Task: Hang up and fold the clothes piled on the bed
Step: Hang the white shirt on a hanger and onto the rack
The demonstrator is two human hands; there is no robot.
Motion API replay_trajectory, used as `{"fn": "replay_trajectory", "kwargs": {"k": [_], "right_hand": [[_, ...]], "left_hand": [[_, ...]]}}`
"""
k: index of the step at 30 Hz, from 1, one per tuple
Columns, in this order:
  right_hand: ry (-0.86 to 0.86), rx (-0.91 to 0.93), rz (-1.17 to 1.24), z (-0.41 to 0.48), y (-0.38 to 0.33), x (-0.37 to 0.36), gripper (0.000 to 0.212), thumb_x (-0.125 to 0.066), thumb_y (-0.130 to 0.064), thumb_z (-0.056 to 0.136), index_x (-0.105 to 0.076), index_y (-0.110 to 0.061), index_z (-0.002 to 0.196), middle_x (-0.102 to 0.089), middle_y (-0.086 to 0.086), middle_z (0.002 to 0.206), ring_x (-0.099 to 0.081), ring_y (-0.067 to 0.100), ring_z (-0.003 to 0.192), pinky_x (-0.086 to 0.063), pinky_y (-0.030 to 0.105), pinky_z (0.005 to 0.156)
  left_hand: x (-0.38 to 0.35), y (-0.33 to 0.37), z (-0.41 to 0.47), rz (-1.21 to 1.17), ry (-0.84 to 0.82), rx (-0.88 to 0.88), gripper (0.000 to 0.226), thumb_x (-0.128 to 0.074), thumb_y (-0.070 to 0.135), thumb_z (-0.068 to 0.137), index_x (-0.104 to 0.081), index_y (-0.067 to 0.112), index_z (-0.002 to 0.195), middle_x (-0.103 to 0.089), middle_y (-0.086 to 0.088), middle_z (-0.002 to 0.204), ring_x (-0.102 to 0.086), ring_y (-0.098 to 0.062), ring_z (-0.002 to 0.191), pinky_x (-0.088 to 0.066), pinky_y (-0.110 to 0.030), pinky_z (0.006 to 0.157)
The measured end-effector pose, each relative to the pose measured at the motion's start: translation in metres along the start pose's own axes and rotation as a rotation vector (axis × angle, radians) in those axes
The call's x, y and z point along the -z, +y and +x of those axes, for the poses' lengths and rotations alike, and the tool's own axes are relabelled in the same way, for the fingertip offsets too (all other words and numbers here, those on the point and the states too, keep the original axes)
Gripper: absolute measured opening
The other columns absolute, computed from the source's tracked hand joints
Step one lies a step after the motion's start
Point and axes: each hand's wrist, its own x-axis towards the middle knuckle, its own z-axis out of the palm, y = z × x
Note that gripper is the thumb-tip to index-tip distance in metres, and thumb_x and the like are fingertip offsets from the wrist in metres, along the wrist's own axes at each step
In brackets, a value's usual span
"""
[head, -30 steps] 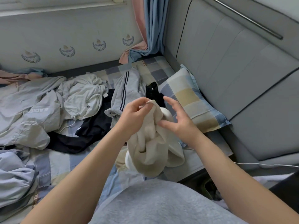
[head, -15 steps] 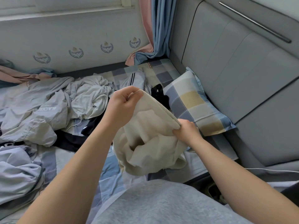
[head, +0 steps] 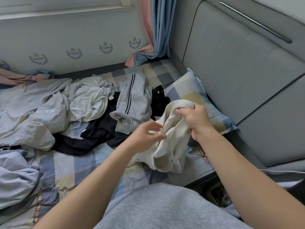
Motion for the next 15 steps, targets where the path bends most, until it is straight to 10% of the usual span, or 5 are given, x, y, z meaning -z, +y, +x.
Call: {"fn": "replay_trajectory", "kwargs": {"k": [4,10,15], "right_hand": [[-0.031,0.033,0.025,-0.011,-0.014,-0.009,0.008,-0.078,-0.014,0.081,-0.072,-0.015,0.086,-0.075,0.009,0.089,-0.073,0.031,0.093,-0.061,0.045,0.084],[-0.053,0.109,0.12,-0.019,-0.03,-0.01,0.004,-0.076,-0.014,0.084,-0.072,-0.013,0.084,-0.072,0.007,0.08,-0.07,0.022,0.078,-0.06,0.04,0.075],[-0.02,0.212,-0.015,-0.014,-0.027,0.004,0.007,-0.076,-0.016,0.085,-0.07,-0.013,0.084,-0.072,0.008,0.084,-0.071,0.024,0.083,-0.061,0.044,0.073]], "left_hand": [[-0.04,0.003,-0.003,0.126,-0.11,-0.065,0.059,-0.082,0.05,0.077,-0.054,0.028,0.124,-0.059,0.012,0.123,-0.058,-0.008,0.113,-0.05,-0.026,0.093],[-0.066,0.014,-0.001,0.15,0.193,-0.128,0.038,-0.065,0.057,0.085,-0.053,0.024,0.1,-0.065,0.007,0.094,-0.062,-0.014,0.088,-0.053,-0.04,0.077],[-0.048,0.009,-0.002,0.106,0.382,-0.26,0.011,-0.05,0.017,0.098,-0.061,0.018,0.096,-0.061,0.009,0.077,-0.057,-0.017,0.077,-0.049,-0.039,0.072]]}}
